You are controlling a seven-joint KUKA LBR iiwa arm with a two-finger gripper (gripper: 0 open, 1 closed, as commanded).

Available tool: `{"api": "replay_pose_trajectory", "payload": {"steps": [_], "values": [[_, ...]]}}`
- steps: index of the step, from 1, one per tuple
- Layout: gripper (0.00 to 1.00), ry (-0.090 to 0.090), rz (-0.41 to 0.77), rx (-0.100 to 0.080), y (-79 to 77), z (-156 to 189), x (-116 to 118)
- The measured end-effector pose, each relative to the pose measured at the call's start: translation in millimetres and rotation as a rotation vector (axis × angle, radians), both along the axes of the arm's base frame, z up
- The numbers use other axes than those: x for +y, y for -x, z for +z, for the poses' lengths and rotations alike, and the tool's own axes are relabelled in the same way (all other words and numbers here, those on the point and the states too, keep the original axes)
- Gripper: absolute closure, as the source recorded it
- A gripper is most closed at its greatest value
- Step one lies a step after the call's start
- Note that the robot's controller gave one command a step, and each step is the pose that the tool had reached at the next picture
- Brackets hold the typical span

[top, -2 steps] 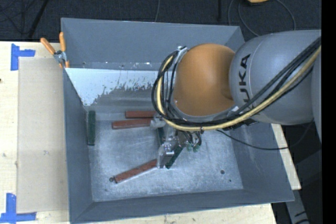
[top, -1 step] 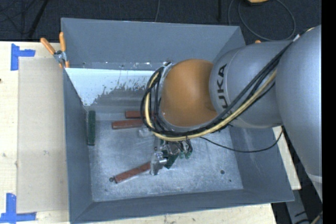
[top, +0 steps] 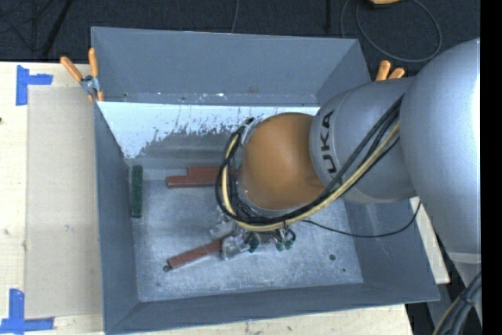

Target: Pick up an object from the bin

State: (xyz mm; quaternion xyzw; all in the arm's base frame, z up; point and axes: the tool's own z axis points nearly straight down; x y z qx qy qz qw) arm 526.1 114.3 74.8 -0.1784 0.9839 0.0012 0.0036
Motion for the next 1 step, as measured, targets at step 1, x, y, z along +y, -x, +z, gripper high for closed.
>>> {"api": "replay_pose_trajectory", "payload": {"steps": [1], "values": [[1.0, 0.0, -0.001, 0.0, 0.0, 0.0, 0.0]]}}
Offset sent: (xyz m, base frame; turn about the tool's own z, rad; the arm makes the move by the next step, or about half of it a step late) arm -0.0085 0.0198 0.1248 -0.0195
